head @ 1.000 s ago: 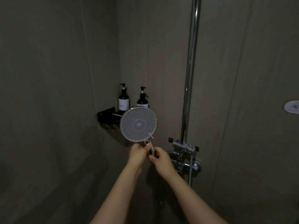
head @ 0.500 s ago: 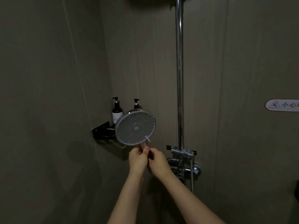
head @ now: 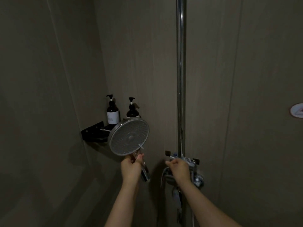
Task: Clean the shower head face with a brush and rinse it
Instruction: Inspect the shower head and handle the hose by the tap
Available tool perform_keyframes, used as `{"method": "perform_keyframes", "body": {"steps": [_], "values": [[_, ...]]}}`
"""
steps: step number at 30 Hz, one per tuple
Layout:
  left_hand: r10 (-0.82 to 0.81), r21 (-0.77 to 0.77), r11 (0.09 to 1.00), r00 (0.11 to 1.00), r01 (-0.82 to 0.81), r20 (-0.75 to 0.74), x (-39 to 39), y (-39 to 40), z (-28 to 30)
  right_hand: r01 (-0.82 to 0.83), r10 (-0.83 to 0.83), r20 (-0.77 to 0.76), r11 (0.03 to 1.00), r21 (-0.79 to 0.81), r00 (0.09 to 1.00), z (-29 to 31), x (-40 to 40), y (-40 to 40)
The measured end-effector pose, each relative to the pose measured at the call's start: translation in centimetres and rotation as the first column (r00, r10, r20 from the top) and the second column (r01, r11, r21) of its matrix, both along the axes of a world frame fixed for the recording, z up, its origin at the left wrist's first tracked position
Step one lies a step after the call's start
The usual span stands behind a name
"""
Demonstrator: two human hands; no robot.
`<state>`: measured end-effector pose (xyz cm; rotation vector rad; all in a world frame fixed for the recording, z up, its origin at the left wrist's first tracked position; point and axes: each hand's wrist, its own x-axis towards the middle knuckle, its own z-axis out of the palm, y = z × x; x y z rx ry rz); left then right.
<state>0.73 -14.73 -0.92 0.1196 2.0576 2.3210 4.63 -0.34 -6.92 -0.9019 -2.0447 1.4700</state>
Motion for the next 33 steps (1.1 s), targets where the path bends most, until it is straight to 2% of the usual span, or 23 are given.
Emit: {"method": "perform_keyframes", "body": {"steps": [3, 5, 7, 11, 16, 18, 20, 21, 25, 28, 31, 33], "values": [[-0.001, -0.014, 1.0, 1.0, 0.001, 0.003, 0.1, 1.9, 0.2, -0.064, 0.063, 0.011, 0.997, 0.052, 0.998, -0.2, -1.5, 0.2], [0.002, -0.035, 0.999, 1.0, -0.003, -0.009, 0.0, 2.8, 0.1, -0.068, 0.068, 0.002, 0.997, 0.032, 0.998, -1.0, -1.9, 0.7], [0.018, -0.054, 0.998, 1.0, -0.019, -0.018, -0.2, 3.7, -0.1, -0.021, 0.02, -0.033, 1.0, -0.004, 0.999, -2.0, -1.3, 1.8], [0.033, -0.059, 0.998, 0.999, -0.035, -0.031, -0.1, 5.5, -0.5, 0.181, -0.182, -0.073, 0.983, -0.027, 0.981, -4.4, 0.8, 4.2], [0.005, -0.072, 0.997, 1.0, -0.005, -0.001, 0.7, 7.1, -1.3, 0.188, -0.185, -0.058, 0.98, 0.058, 0.981, -5.6, 1.5, 4.7], [0.005, -0.084, 0.996, 1.0, -0.006, -0.013, 0.9, 7.4, -1.8, 0.251, -0.248, -0.058, 0.966, 0.061, 0.967, -5.9, 2.2, 5.1], [0.01, -0.084, 0.996, 1.0, -0.011, -0.021, 1.2, 7.5, -2.1, 0.333, -0.333, -0.036, 0.943, -0.007, 0.942, -6.9, 2.4, 5.9], [0.009, -0.079, 0.997, 1.0, -0.01, -0.019, 1.3, 7.7, -2.2, 0.322, -0.323, -0.01, 0.945, -0.057, 0.946, -7.5, 2.3, 6.4], [0.004, -0.043, 0.999, 1.0, -0.004, 0.008, 1.8, 8.2, -2.7, 0.067, -0.05, 0.073, 0.963, -0.261, 0.996, -8.0, 1.3, 7.9], [0.014, -0.035, 0.999, 1.0, -0.014, -0.006, 2.1, 8.3, -2.7, 0.062, -0.082, -0.044, 0.937, -0.343, 0.996, -7.2, 0.6, 8.7], [0.009, -0.004, 1.0, 1.0, -0.009, -0.001, 2.5, 8.2, -2.4, 0.009, -0.132, -0.193, 0.845, -0.535, 0.972, -5.8, 0.6, 8.4], [0.008, -0.007, 1.0, 1.0, -0.008, -0.001, 2.5, 8.0, -2.2, 0.019, -0.201, -0.238, 0.799, -0.6, 0.95, -4.9, 1.0, 8.4]]}}
